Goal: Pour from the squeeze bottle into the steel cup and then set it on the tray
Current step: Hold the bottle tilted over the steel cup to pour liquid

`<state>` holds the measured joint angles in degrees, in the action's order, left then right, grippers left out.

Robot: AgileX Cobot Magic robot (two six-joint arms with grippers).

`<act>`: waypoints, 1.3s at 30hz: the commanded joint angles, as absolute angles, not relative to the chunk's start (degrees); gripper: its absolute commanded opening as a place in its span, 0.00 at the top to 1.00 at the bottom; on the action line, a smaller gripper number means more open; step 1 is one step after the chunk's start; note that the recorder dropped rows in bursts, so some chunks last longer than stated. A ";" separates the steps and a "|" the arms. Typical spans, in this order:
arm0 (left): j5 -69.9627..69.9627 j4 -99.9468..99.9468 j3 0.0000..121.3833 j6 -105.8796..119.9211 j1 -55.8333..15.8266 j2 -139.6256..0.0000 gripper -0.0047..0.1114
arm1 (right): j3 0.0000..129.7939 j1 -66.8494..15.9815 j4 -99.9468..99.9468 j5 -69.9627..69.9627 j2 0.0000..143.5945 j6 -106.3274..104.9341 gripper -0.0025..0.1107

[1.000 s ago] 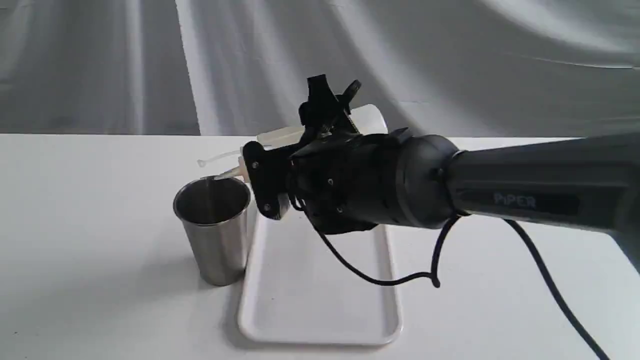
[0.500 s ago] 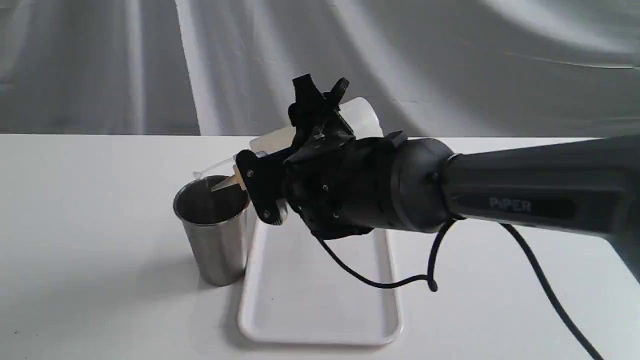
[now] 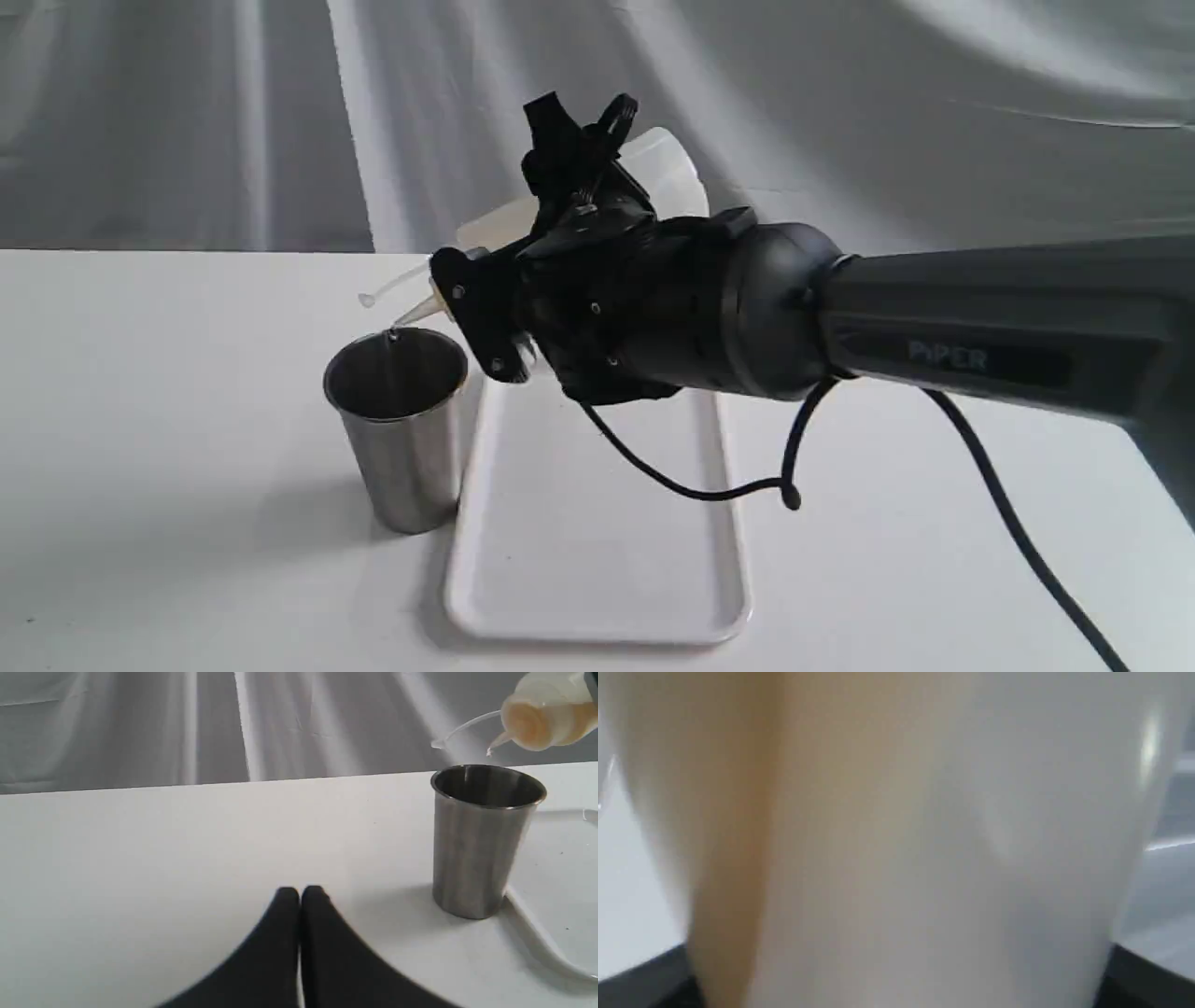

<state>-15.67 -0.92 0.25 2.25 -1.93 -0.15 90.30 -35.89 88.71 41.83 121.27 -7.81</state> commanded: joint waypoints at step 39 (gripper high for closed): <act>-15.24 -0.87 0.00 1.97 -2.24 0.00 0.96 | 90.77 -35.79 77.04 42.61 120.22 -0.60 0.98</act>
<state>-15.67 -0.92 0.25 2.25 -1.93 -0.15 90.30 -35.89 76.65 42.03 121.27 -3.88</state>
